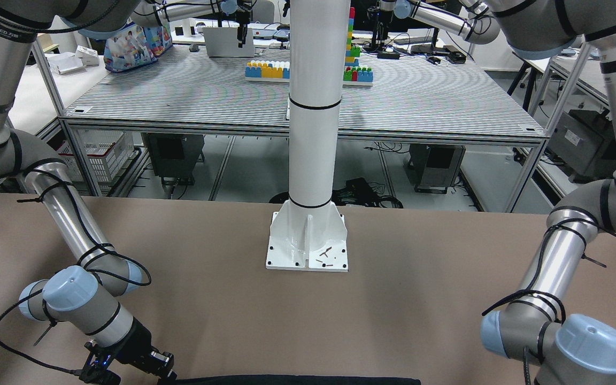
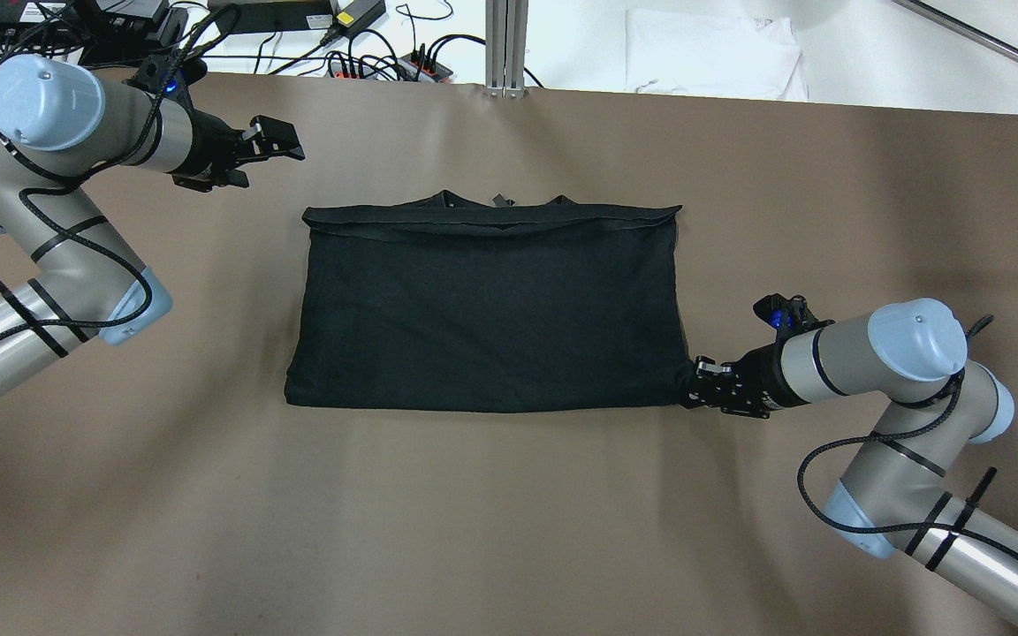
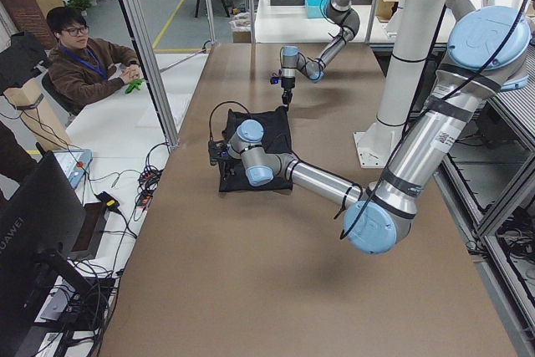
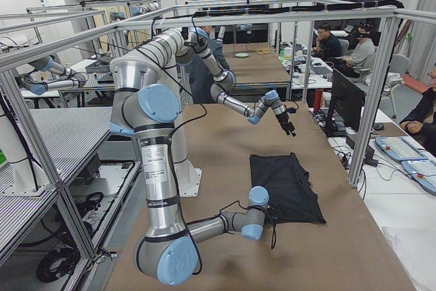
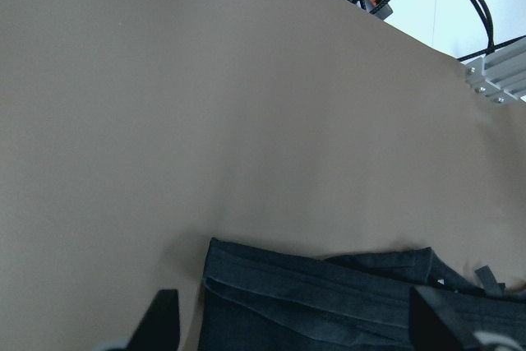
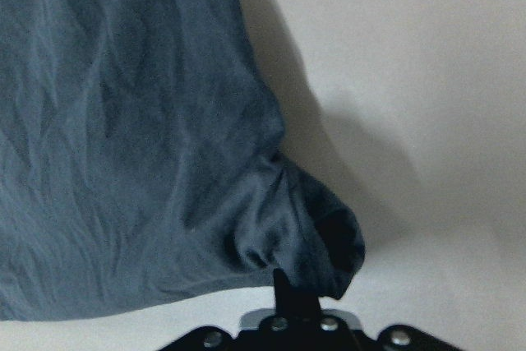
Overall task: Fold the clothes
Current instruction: 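Drag the grasped corner toward the robot with the right gripper, rotating the shirt, then grasp the shirt corner nearest the left gripper while the right gripper releases and withdraws, then pull the grasped corner away from the robot with the left gripper, straightening the shirt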
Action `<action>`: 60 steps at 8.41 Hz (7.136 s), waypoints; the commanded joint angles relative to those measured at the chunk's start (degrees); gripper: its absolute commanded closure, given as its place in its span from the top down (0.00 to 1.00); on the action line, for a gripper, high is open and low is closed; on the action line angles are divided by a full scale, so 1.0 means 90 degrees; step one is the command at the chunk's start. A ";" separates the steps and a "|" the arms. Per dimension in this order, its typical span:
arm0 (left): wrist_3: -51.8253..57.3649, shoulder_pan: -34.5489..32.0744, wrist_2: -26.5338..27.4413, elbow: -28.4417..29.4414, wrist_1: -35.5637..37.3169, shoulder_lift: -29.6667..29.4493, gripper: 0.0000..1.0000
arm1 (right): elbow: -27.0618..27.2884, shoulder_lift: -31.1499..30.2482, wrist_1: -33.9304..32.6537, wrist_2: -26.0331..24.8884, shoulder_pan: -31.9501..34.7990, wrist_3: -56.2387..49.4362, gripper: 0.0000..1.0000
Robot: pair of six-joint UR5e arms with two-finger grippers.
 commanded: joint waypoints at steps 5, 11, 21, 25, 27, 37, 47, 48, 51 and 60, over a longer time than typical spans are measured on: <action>0.0001 0.0001 0.0157 0.0002 -0.0045 0.0027 1.00 | 0.2130 -0.0902 0.0002 0.0587 -0.1499 0.0551 0.00; -0.0009 0.0020 0.0177 0.0012 -0.0045 0.0027 1.00 | 0.2533 -0.0844 0.0051 0.0217 -0.2510 0.0953 0.94; -0.1092 0.2127 0.1131 -0.2224 -0.1018 0.2467 1.00 | 0.1977 -0.0806 -0.0154 0.0108 0.0078 0.0269 0.94; -0.1112 0.2784 0.1896 -0.1941 -0.1011 0.2362 1.00 | 0.1967 -0.0805 -0.0213 -0.0019 0.0079 0.0269 0.94; -0.1083 0.2784 0.1886 -0.1746 -0.1011 0.2264 1.00 | 0.1976 -0.0805 -0.0213 -0.0019 0.0069 0.0269 0.94; -0.1093 0.2628 0.1808 -0.1560 -0.0973 0.1952 0.00 | 0.1967 -0.0874 -0.0203 -0.0028 0.0040 0.0269 0.94; -0.0752 0.1408 0.1662 0.0390 0.0102 -0.0439 0.00 | 0.1957 -0.0981 -0.0193 -0.0077 0.0020 0.0279 0.94; -0.0567 0.1310 0.1672 0.0780 0.0102 -0.0712 0.00 | 0.1967 -0.1001 -0.0193 -0.0077 0.0020 0.0279 0.94; -0.0546 0.1212 0.1691 0.1905 0.0092 -0.1670 0.00 | 0.1967 -0.1010 -0.0193 -0.0077 0.0039 0.0279 0.94; 0.0175 0.0783 0.1772 0.3011 0.0082 -0.2629 1.00 | 0.1967 -0.0913 -0.0242 -0.0292 0.0078 -0.0353 0.94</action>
